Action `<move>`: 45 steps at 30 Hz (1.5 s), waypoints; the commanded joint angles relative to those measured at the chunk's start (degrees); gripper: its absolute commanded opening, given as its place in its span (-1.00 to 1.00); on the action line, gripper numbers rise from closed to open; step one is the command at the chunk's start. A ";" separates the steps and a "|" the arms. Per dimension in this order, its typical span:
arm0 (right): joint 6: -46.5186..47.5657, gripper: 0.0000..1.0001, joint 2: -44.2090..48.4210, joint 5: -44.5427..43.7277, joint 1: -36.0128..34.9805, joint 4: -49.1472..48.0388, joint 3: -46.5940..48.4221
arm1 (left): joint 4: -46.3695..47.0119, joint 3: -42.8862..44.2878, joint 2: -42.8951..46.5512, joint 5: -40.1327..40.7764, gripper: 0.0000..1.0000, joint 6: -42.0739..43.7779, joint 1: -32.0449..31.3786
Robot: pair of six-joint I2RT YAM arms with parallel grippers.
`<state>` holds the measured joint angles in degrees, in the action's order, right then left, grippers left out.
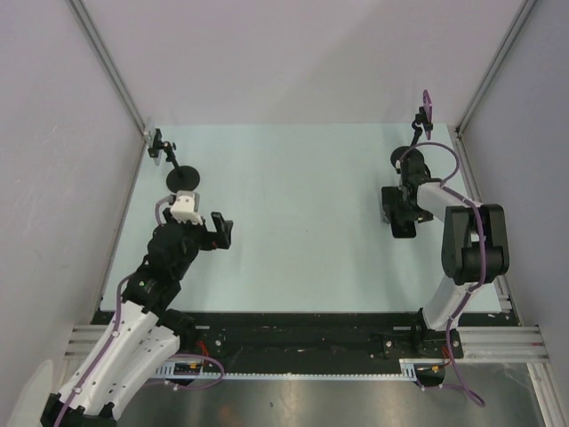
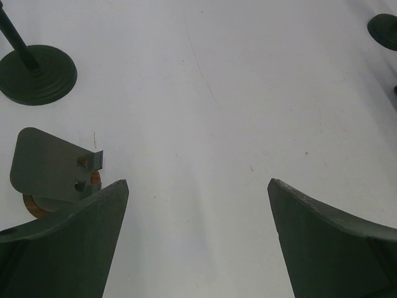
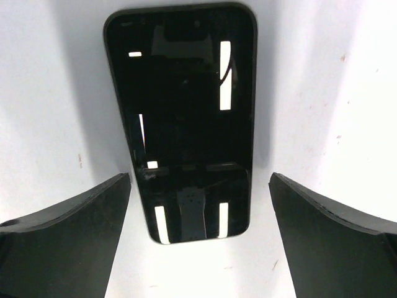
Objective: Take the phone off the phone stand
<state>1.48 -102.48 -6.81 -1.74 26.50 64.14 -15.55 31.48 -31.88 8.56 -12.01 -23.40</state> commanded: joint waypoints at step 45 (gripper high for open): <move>-0.33 0.99 37.00 5.32 -44.40 -8.21 -9.21 | 20.21 2.70 -33.07 -28.15 -0.80 -9.88 39.48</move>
<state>-1.26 -65.47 -1.65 -45.80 21.58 54.96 -0.54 31.90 -64.75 -10.79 -24.29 15.90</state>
